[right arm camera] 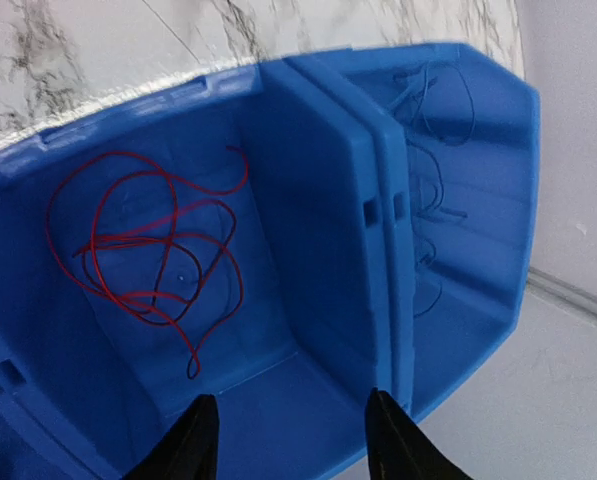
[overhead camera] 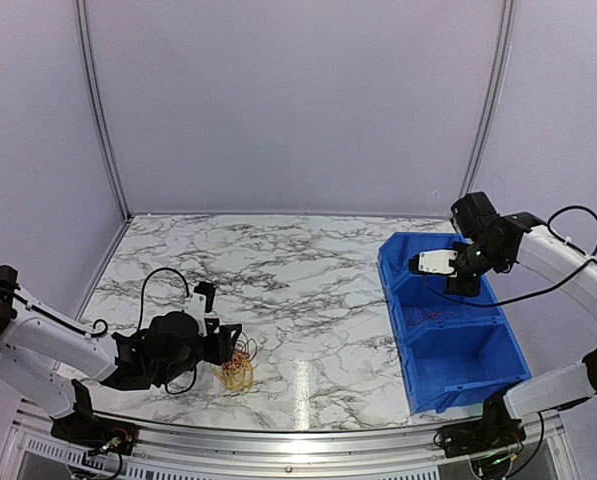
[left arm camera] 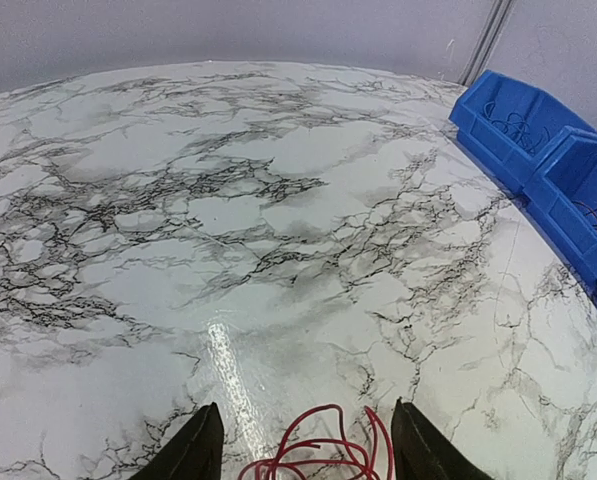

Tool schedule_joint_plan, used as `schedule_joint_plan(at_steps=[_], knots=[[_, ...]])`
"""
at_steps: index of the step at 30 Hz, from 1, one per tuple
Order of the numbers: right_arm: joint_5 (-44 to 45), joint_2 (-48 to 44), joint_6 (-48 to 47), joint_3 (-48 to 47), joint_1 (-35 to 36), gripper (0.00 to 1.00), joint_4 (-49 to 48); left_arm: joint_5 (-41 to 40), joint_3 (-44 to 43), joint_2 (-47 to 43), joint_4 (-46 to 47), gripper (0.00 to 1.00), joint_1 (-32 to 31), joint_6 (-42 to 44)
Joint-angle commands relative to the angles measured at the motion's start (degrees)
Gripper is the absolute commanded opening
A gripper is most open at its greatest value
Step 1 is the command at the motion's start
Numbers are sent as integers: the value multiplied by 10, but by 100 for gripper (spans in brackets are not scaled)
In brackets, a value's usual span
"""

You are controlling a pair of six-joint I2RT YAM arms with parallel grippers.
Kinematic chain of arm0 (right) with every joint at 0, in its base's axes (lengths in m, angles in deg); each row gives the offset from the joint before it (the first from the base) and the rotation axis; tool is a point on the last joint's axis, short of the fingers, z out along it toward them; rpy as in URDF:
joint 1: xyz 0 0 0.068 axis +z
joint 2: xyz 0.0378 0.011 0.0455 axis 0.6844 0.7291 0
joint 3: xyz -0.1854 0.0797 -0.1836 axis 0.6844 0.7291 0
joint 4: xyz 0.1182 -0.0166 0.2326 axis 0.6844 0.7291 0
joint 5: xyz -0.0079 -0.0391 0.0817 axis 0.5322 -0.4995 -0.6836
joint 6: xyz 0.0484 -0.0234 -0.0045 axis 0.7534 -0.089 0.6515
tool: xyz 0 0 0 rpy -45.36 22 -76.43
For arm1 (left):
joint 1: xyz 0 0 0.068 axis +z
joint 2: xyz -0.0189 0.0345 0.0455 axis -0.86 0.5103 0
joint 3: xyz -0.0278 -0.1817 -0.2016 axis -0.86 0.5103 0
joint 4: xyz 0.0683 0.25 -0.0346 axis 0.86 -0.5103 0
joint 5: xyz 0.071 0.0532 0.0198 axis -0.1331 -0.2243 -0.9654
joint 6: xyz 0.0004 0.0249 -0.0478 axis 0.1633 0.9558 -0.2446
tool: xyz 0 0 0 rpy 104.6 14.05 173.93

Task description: Untangle the cables

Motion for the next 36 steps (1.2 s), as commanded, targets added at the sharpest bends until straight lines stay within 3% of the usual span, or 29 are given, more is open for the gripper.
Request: schedule_joint_plan(at_steps=[1, 5, 7, 13, 19, 25, 36], knots=[[-142, -16, 32, -95, -2, 55, 25, -1, -18, -11, -29, 59, 5, 10], [-339, -4, 116, -119, 13, 55, -6, -3, -11, -37, -67, 59, 10, -9], [-379, 0, 160, -91, 47, 54, -56, -2, 1, -67, -95, 60, 13, -27], [-377, 58, 235, -41, 171, 51, -195, 17, 34, -158, -168, 58, 21, -58], [-415, 199, 282, -125, 227, 49, -218, 78, 48, -202, -194, 62, 28, -72], [-393, 316, 286, -174, 295, 53, -272, 102, 56, -220, -195, 65, 28, -72], [-414, 490, 309, -277, 348, 57, -285, 121, 59, -242, -220, 66, 28, -84]])
